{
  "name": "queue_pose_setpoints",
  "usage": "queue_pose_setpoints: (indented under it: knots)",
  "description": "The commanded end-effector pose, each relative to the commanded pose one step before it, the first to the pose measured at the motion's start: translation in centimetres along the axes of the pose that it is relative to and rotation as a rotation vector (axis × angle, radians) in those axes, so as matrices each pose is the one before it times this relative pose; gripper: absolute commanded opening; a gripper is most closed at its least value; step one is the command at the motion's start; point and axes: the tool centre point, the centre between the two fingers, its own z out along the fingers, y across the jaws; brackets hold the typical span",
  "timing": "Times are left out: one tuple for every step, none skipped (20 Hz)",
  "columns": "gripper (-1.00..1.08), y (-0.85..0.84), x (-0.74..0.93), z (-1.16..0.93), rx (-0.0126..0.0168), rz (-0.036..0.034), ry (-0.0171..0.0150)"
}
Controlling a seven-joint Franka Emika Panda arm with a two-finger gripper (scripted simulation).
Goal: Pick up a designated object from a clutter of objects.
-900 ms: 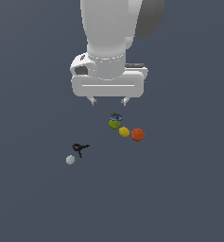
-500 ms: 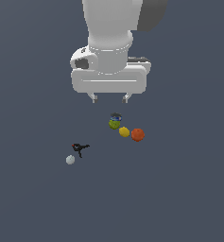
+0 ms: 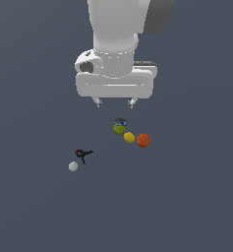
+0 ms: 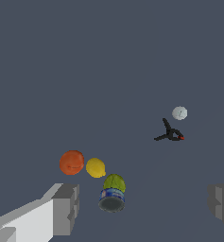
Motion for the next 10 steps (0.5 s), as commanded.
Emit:
queue_pose_setpoints:
  knots:
    - [1.0,-0.078,-0.204,0.899,-0.00057,0.011,-0.0018]
    - [1.0,-0.035,-0.11,0.459,-0.00027,0.00595,-0.00057]
    - [1.0,-0.041,-0.128,0.508,-0.00031,0.00659,-0.00059]
    - [1.0,-0.045,-0.148,0.553,-0.00034,0.00721,-0.00064]
    - [1.0,-0.046,-0.17,0.601,-0.00037,0.00786,-0.00071]
    - [1.0,-0.048,-0.194,0.648,-0.0004,0.0085,-0.00077]
    - [1.0,-0.048,-0.221,0.694,-0.00043,0.00917,-0.00082]
    - [1.0,-0.05,-0.251,0.739,-0.00046,0.00979,-0.00087]
    - [1.0,-0.047,-0.283,0.784,-0.00049,0.01048,-0.00093]
    - [1.0,-0.045,-0.318,0.826,-0.00052,0.01112,-0.00099]
